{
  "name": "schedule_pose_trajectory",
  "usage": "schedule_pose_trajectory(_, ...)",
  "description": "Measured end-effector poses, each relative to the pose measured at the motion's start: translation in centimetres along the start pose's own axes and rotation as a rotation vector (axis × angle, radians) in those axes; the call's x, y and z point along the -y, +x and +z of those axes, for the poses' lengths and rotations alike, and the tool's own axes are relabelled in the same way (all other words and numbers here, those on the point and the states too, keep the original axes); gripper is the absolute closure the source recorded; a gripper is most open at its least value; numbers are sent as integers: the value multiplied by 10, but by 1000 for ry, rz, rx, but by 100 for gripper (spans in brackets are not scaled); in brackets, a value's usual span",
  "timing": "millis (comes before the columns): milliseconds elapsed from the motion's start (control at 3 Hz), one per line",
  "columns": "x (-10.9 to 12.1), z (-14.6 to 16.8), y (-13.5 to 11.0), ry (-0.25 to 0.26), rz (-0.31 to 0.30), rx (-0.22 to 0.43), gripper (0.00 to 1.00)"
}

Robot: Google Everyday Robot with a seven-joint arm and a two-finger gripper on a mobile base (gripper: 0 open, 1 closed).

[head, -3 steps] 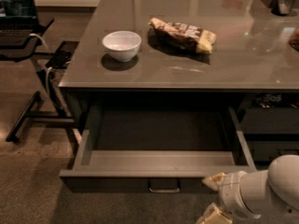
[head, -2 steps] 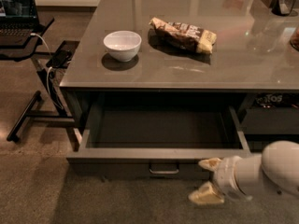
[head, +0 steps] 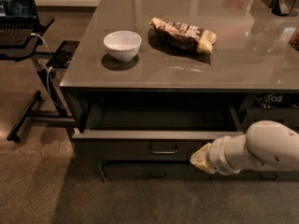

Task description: Close top drawer

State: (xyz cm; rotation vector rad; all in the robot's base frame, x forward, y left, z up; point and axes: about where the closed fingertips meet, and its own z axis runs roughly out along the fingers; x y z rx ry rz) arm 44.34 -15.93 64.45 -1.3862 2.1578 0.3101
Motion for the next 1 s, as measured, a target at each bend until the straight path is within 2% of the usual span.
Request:
schedule_pose_trajectory(333,57,22,-3,37,10,-39,100)
schedule_pose_trajectory(667,57,22,-4,39,10,-40,0)
schedule_pose_trajectory(1000,57,22,-4,39,10,-40,0)
